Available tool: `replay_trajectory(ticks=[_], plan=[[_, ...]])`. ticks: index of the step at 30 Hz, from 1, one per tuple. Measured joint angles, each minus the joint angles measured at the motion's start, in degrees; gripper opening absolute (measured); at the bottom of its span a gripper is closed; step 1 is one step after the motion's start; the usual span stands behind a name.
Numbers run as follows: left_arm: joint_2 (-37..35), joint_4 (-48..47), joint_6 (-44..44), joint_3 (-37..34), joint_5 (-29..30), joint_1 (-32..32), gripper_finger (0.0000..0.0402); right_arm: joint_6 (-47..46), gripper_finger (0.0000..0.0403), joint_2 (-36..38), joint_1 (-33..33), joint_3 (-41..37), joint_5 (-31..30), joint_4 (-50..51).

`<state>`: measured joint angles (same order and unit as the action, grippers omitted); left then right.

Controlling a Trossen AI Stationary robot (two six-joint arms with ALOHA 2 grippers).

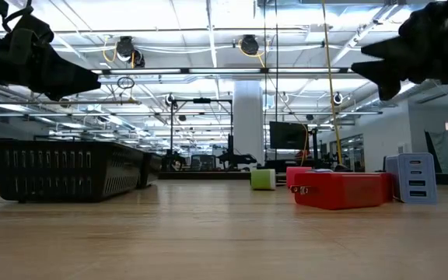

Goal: Pick & Place Office items
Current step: Put the pink charger adapter into the top black bin

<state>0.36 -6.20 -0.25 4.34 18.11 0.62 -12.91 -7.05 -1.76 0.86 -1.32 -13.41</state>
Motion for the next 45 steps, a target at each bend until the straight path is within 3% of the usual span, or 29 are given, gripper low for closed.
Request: replay_trajectory(ticks=[5,13,16,21,32,45], plan=[[0.0,0.0,0.0,0.0,0.0,0.0,0.0209,-9.3,0.0196,0.0,0.0,0.0,-0.1,-3.2],[0.0,0.0,0.0,0.0,0.0,0.0,0.0209,6.4,0.0196,-0.3,0.0,0.0,-9.2,-1.8],[0.0,0.0,0.0,0.0,0.0,0.0,0.0209,10.7,0.0196,-1.4,0.0,0.0,-8.6,-3.2],[0.0,0.0,0.0,0.0,0.0,0.0,0.0209,9.0,0.0208,-6.9,0.0,0.0,-3.4,-8.4],[0.0,0.0,0.0,0.0,0.0,0.0,0.0209,0.2,0.0298,-33.4,0.0,4.9,-6.1,-6.0],[0.0,0.0,0.0,0.0,0.0,0.0,0.0209,6.0,0.0300,-70.6,-0.1,25.2,-7.6,-6.2]])
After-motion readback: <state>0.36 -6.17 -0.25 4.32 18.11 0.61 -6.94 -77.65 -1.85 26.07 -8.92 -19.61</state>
